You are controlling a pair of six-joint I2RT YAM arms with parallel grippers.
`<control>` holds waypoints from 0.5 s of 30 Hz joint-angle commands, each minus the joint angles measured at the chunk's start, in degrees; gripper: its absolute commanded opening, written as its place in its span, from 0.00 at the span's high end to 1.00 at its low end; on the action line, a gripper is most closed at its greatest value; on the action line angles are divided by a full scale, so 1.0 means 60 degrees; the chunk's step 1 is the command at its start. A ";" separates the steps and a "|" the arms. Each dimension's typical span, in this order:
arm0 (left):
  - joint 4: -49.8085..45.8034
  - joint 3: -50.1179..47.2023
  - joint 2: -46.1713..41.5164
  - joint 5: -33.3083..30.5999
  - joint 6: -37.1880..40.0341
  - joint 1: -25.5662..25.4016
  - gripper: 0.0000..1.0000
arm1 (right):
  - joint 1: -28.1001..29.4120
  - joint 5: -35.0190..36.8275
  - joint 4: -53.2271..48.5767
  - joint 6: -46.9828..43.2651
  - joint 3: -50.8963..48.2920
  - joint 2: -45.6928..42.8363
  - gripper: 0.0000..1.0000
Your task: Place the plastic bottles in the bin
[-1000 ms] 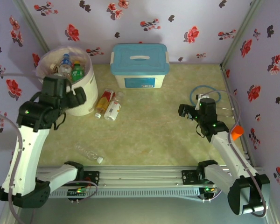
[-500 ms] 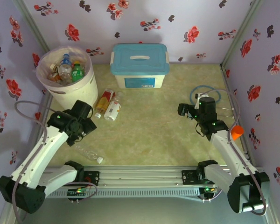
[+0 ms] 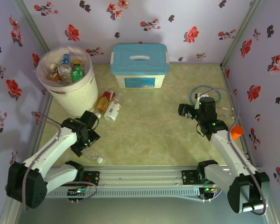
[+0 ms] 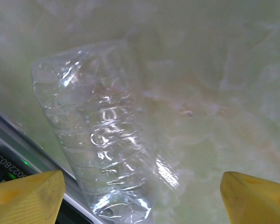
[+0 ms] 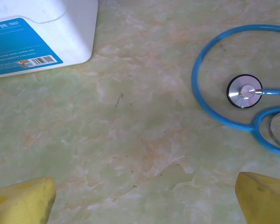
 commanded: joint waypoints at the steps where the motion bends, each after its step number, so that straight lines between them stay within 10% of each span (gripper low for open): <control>1: -0.0127 -0.0186 0.0079 0.0070 -0.0617 0.0059 0.14 | -0.0070 0.0219 -0.0087 -0.0247 0.0276 -0.0102 0.01; 15: 0.1229 -0.1148 0.0613 0.0266 -0.0973 0.0057 0.16 | -0.0070 0.0305 -0.0116 -0.0269 0.0270 -0.0039 0.01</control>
